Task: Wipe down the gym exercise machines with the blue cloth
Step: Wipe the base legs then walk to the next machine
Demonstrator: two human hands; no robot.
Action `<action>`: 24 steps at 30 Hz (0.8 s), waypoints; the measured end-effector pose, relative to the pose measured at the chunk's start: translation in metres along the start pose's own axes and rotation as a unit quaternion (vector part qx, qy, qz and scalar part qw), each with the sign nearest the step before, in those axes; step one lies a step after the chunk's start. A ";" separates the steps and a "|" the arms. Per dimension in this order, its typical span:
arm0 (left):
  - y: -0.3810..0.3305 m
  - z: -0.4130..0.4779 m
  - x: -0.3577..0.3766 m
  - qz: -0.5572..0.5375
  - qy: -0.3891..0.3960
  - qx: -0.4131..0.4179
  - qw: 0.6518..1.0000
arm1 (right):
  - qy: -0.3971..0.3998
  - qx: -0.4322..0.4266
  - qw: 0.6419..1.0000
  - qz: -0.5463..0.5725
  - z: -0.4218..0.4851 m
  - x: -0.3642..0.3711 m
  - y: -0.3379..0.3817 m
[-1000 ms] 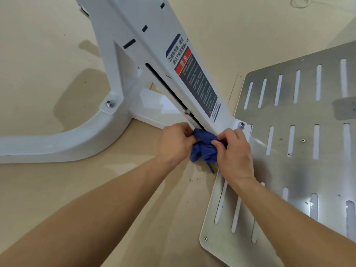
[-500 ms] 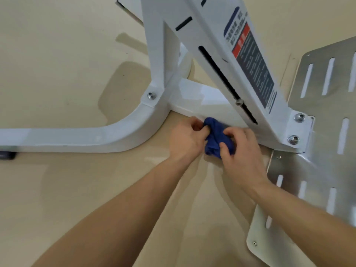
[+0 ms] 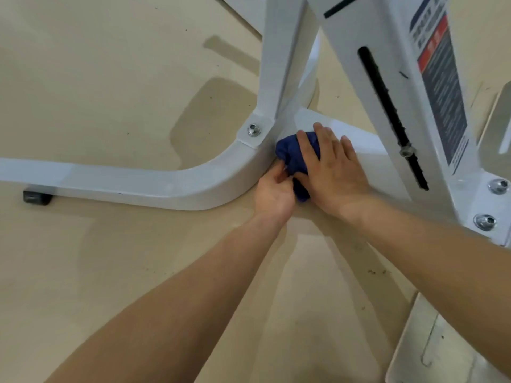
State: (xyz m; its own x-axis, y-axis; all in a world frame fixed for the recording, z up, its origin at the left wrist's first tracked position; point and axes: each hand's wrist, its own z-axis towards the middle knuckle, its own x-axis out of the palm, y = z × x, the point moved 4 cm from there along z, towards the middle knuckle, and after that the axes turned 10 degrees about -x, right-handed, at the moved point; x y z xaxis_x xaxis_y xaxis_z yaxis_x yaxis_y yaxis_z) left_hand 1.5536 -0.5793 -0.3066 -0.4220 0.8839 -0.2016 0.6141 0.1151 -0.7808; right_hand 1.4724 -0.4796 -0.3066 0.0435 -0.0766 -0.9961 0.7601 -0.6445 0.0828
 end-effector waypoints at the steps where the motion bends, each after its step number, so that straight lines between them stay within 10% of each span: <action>1: 0.003 0.000 -0.002 0.006 -0.008 -0.002 1.000 | -0.016 -0.004 1.000 -0.019 0.008 -0.002 0.001; 14: 0.027 -0.018 -0.029 0.075 -0.098 -0.021 0.992 | -0.142 -0.043 0.975 -0.164 0.002 0.004 -0.004; 24: 0.029 -0.031 -0.055 0.095 -0.127 -0.037 0.987 | -0.035 0.014 0.998 -0.042 0.037 -0.004 0.019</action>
State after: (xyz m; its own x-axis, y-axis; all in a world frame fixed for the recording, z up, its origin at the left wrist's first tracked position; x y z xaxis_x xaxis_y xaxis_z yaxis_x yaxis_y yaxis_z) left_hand 1.6150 -0.6105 -0.2999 -0.4421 0.7516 -0.4896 0.7416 -0.0007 -0.6708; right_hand 1.4624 -0.5198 -0.3002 -0.0665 -0.0742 -0.9950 0.7400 -0.6726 0.0007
